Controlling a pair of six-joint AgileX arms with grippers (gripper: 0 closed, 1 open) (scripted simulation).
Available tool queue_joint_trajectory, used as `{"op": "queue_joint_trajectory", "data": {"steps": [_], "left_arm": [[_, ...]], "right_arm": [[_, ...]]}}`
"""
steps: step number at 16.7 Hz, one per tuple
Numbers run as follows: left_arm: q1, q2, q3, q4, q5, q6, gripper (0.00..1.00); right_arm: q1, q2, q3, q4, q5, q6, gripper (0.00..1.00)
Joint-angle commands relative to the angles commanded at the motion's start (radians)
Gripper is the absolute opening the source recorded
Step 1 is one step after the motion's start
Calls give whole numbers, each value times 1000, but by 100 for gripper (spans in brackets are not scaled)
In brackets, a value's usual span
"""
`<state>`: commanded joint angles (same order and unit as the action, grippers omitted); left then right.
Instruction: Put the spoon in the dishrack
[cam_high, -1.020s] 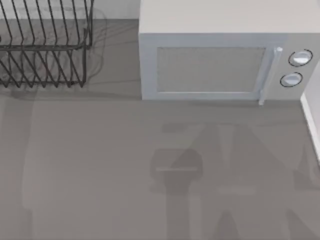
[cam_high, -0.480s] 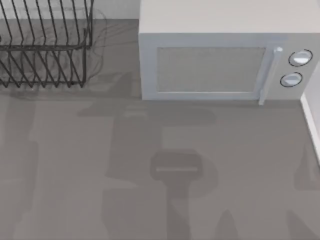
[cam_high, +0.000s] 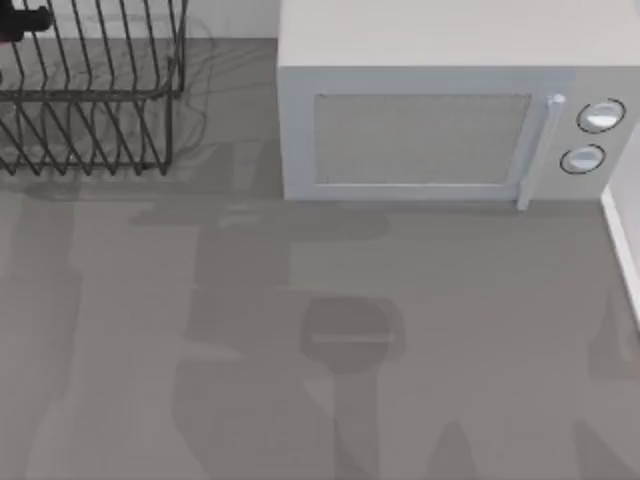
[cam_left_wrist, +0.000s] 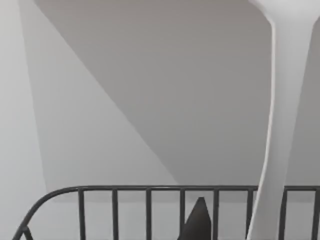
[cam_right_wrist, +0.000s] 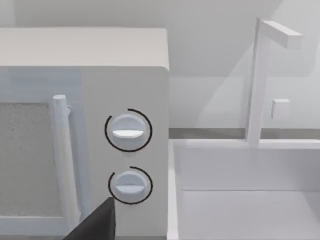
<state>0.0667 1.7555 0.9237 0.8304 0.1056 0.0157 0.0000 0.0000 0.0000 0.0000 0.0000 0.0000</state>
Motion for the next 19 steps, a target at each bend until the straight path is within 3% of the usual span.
{"op": "queue_joint_trajectory", "data": {"steps": [13, 19], "left_arm": [[0, 0, 0, 0, 0, 0, 98], [0, 0, 0, 0, 0, 0, 100]], "right_arm": [[0, 0, 0, 0, 0, 0, 100], [0, 0, 0, 0, 0, 0, 100]]}}
